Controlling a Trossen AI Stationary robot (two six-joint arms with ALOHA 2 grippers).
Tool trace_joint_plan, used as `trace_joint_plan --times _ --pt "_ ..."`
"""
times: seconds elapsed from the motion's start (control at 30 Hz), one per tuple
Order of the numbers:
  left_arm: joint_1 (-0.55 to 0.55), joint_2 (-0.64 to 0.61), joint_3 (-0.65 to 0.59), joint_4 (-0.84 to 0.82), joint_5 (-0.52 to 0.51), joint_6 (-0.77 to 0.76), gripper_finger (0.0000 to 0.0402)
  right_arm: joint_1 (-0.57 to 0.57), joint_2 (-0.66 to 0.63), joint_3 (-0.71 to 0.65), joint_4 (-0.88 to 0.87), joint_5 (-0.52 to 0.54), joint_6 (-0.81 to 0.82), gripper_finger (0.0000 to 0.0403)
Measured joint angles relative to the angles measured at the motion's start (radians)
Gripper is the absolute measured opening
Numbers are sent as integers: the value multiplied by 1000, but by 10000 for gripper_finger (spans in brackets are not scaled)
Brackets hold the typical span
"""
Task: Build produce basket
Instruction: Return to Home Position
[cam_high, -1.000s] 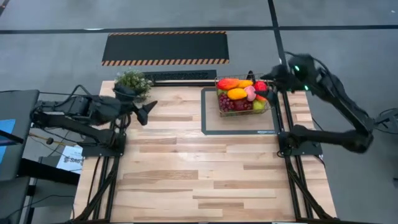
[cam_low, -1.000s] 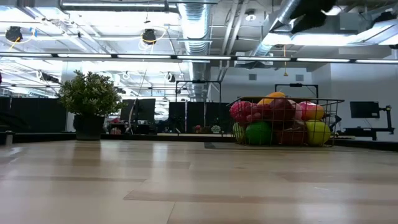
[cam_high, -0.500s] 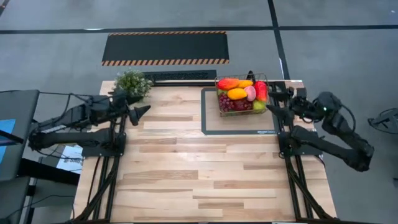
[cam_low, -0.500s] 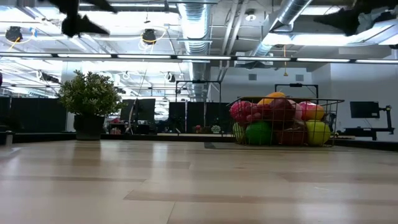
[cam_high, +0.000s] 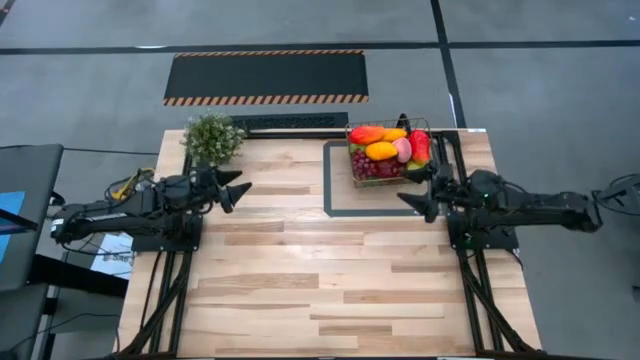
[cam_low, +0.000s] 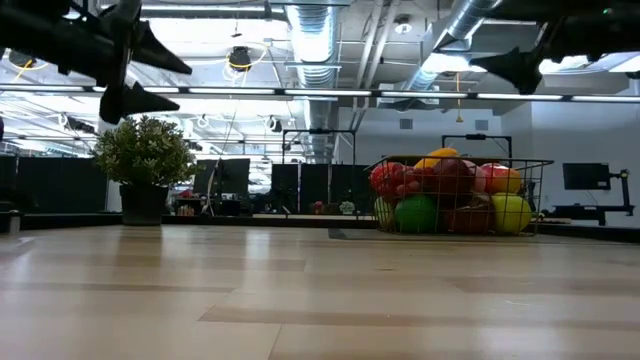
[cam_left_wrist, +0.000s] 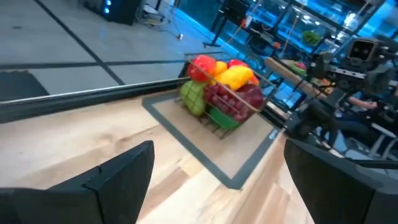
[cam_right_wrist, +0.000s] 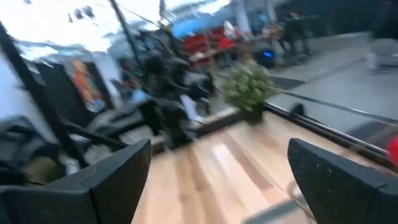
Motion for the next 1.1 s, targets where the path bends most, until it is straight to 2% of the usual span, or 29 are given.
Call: trace_joint_plan --times 0.07,0.17,0.3,0.53,0.63,0.83,0.97,1.1 --pt "0 -19 -8 -9 -17 4 347 37 23 0 3 69 -28 396" --pt "13 -61 13 -11 -30 39 347 47 17 1 50 85 -57 398" --pt "29 -145 41 -85 -33 74 347 46 -71 1 -15 76 -75 395" --pt "34 -321 39 -321 -75 44 347 48 -256 -2 -200 85 -94 395" --pt "35 -315 27 -358 -74 42 347 48 -313 -64 -183 97 -88 397" --pt "34 -316 -113 -241 -26 -20 347 48 -351 -285 6 106 -11 396" --pt "28 -309 -188 -158 14 -67 347 48 -331 -291 -49 163 69 393" --pt "12 -288 -189 -153 -32 -18 347 48 -330 -291 -51 204 74 395"
